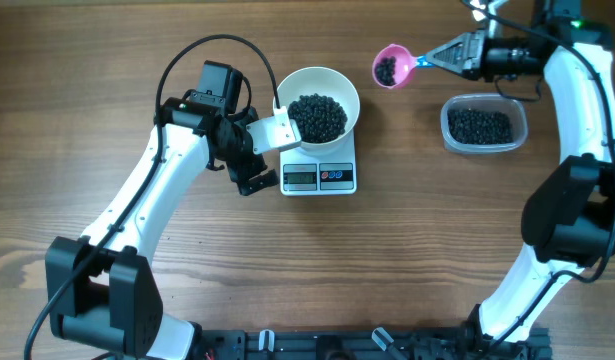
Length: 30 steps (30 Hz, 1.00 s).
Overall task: Scoop item into bowl and weigh 150g on scale
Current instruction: 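Lift the filled pink scoop up and left out of the tub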
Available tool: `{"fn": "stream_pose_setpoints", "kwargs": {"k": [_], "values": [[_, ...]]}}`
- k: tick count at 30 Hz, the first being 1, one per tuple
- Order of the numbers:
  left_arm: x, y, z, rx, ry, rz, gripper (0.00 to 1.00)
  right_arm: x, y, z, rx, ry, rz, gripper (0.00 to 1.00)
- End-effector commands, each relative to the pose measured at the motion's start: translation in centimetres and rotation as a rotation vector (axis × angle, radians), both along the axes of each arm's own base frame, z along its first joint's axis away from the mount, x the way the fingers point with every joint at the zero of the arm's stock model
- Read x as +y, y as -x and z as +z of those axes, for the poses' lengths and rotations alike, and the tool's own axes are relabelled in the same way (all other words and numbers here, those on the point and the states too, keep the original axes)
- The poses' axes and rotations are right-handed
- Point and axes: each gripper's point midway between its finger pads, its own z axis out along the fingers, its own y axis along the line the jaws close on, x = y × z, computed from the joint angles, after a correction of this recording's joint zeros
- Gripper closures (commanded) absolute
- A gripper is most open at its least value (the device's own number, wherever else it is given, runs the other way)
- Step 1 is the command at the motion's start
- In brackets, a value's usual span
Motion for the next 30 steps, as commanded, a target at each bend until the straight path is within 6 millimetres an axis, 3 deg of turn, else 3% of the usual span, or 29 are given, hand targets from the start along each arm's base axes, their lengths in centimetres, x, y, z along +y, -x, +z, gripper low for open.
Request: {"fn": "stream_pose_setpoints", "kwargs": {"k": [1, 18, 30], "values": [[-0.4, 0.0, 0.1, -0.001, 0.019, -0.021, 0.0, 1.9, 0.3, -0.1, -0.007, -0.006, 0.043, 0.96], [-0.4, 0.0, 0.1, -0.001, 0.019, -0.021, 0.0, 1.8, -0.2, -0.7, -0.003, 0.041, 0.022, 0.96], [-0.4, 0.0, 0.1, -0.001, 0.019, -0.021, 0.0, 1.9, -2.7, 1.2, -0.064, -0.025, -0.037, 0.96]]}}
